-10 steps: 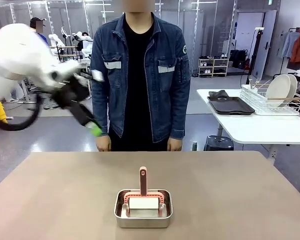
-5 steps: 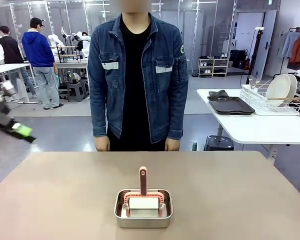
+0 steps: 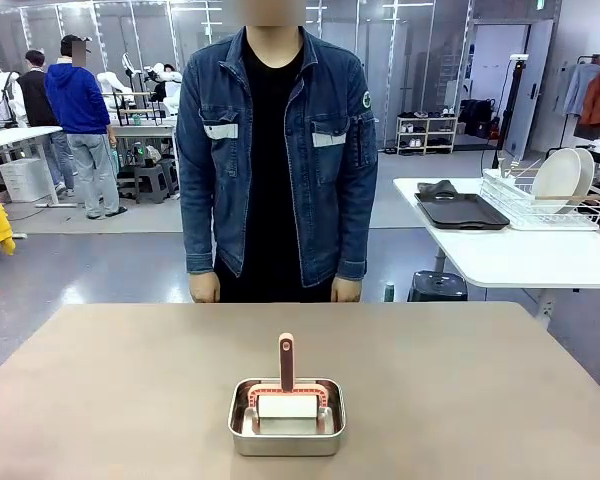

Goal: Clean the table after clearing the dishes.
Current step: Place the Lint Roller back on top of the Airtight Container.

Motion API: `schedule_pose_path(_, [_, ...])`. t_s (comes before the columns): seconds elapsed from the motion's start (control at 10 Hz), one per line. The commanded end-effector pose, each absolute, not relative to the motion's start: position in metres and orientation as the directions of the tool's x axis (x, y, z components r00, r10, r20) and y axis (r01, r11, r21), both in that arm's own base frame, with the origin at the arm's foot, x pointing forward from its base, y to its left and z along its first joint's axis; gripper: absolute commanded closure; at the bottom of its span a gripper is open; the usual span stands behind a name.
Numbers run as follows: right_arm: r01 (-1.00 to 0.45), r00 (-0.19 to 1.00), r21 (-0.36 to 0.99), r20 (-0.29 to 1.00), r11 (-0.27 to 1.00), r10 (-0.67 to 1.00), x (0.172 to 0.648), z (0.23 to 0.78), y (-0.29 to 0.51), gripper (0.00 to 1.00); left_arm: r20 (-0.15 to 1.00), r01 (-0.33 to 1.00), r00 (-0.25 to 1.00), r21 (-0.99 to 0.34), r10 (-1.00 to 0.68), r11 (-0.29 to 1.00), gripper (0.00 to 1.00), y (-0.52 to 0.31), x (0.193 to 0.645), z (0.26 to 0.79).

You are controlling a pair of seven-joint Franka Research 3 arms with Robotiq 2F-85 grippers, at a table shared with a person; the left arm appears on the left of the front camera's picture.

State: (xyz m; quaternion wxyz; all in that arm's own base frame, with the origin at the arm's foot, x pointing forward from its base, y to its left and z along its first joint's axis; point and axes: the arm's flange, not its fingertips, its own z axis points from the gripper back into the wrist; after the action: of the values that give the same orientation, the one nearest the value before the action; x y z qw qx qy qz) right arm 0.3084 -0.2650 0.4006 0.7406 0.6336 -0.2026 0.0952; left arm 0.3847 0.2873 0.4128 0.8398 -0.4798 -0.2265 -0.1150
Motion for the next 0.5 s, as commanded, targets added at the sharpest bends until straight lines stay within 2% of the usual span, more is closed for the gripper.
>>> schedule_pose_path(0.0, [-0.415,0.895,0.892,0.435,0.179,-0.097,0.305,0.402,-0.264,0.00,0.449,0.343,0.883,-0.817,0.138,0.464,0.00,0.329,0.387,0.412])
schedule_pose_path(0.2, [-0.415,0.895,0.892,0.435,0.179,-0.097,0.305,0.402,-0.264,0.00,0.432,0.285,0.879,-0.814,0.200,0.506,0.00,0.353,0.398,0.405])
schedule_pose_path(0.3, [-0.415,0.895,0.892,0.435,0.179,-0.097,0.305,0.402,-0.264,0.00,0.460,0.342,0.880,-0.790,0.122,0.510,0.00,0.336,0.373,0.402])
schedule_pose_path(0.4, [-0.415,0.895,0.892,0.435,0.179,-0.097,0.305,0.402,-0.264,0.00,0.460,0.342,0.880,-0.790,0.122,0.510,0.00,0.336,0.373,0.402])
